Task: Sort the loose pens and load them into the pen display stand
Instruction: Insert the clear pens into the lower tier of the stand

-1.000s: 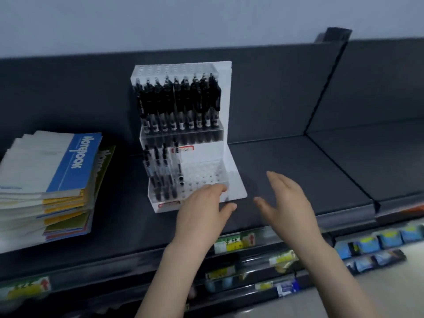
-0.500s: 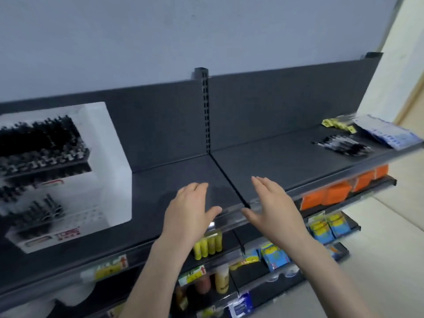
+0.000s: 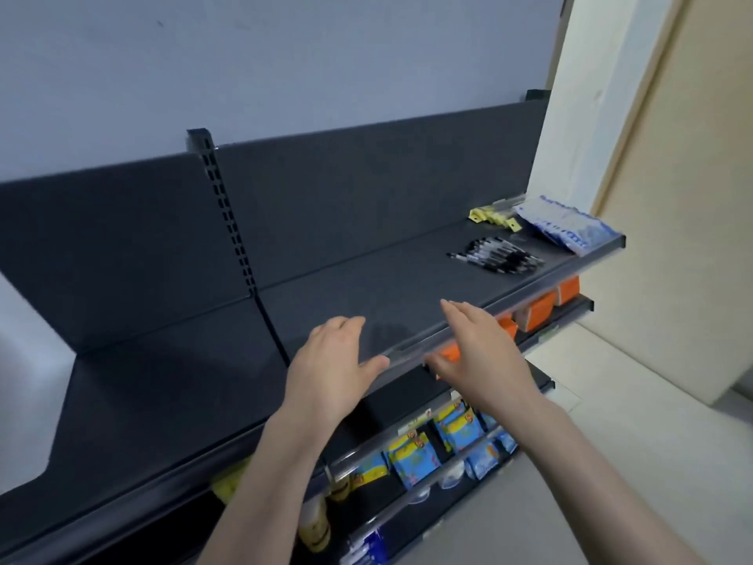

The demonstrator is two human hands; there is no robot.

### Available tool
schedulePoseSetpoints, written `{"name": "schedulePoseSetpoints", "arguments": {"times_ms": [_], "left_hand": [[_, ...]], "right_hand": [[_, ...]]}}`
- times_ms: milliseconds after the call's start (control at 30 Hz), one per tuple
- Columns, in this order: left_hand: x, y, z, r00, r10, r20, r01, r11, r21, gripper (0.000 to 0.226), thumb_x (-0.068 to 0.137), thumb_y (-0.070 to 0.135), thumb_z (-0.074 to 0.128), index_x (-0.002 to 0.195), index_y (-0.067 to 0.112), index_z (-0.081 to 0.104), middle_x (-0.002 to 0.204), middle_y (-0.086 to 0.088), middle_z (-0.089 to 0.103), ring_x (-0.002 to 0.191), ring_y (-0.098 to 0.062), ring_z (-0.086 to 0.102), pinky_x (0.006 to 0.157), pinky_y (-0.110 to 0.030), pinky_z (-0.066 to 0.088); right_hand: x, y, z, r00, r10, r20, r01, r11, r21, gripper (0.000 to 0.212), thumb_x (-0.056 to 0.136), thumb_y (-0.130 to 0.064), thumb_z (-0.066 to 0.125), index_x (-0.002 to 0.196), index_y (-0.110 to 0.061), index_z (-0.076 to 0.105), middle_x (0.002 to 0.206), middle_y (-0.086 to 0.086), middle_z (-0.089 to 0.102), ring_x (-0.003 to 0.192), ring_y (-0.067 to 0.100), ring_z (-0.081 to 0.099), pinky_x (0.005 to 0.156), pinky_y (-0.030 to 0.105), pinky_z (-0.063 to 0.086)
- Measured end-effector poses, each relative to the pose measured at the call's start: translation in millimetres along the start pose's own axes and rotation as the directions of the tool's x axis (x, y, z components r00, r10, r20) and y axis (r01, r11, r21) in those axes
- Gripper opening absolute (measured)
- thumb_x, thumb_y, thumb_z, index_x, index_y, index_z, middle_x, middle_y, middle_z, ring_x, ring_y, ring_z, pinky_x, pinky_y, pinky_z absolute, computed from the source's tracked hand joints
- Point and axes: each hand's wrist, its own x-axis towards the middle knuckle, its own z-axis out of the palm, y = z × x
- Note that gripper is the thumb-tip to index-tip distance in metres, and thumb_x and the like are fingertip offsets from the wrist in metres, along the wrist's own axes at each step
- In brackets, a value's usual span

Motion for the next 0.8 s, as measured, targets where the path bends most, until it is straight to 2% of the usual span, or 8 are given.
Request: {"name": "schedulePoseSetpoints", "arguments": {"times_ms": [200, 367, 600, 800], "left_hand": [[60.1, 22.9, 40.0, 1.0, 0.014, 0.013, -0.014, 1.0, -0.022, 0.066, 0.091, 0.052, 0.055, 0.146, 0.023, 0.035, 0.148, 0.005, 0.04, 0.135, -0.016, 0.037, 0.103, -0.031, 0.038], [121.6, 37.6, 60.1, 0.999, -0.043, 0.003, 0.043, 0.993, -0.111, 0.065, 0.091, 0.051, 0.056, 0.146, 0.023, 0.036, 0.148, 0.005, 0.04, 0.135, -0.015, 0.038, 0.101, -0.03, 0.04], [190.3, 53.6, 85.1, 0.997, -0.07, 0.007, 0.071, 0.986, -0.15, 0.064, 0.091, 0.05, 0.056, 0.145, 0.024, 0.037, 0.147, 0.006, 0.041, 0.133, -0.014, 0.041, 0.097, -0.03, 0.043], [226.0, 75.5, 113.8, 0.994, -0.033, 0.103, 0.048, 0.988, -0.146, 0.065, 0.091, 0.051, 0.056, 0.146, 0.024, 0.036, 0.147, 0.005, 0.041, 0.133, -0.014, 0.041, 0.098, -0.029, 0.042]], "right_hand": [[38.8, 52.9, 16.1, 0.999, 0.04, 0.035, -0.04, 0.999, -0.009, 0.076, 0.088, -0.038, 0.06, 0.15, -0.013, 0.023, 0.151, 0.0, 0.033, 0.14, 0.016, 0.027, 0.111, 0.023, 0.023], [92.5, 94.5, 12.1, 0.996, 0.073, 0.058, -0.074, 0.997, 0.009, 0.075, 0.09, -0.039, 0.057, 0.151, -0.016, 0.02, 0.153, -0.003, 0.029, 0.141, 0.014, 0.024, 0.111, 0.025, 0.024], [142.1, 138.7, 28.5, 0.991, 0.126, 0.045, -0.129, 0.987, 0.098, 0.074, 0.089, -0.039, 0.059, 0.15, -0.017, 0.023, 0.151, -0.005, 0.033, 0.139, 0.011, 0.027, 0.11, 0.025, 0.028], [163.0, 178.9, 32.9, 0.974, 0.219, 0.056, -0.225, 0.968, 0.115, 0.072, 0.09, -0.04, 0.058, 0.15, -0.019, 0.024, 0.152, -0.005, 0.031, 0.139, 0.011, 0.028, 0.109, 0.023, 0.027]]}}
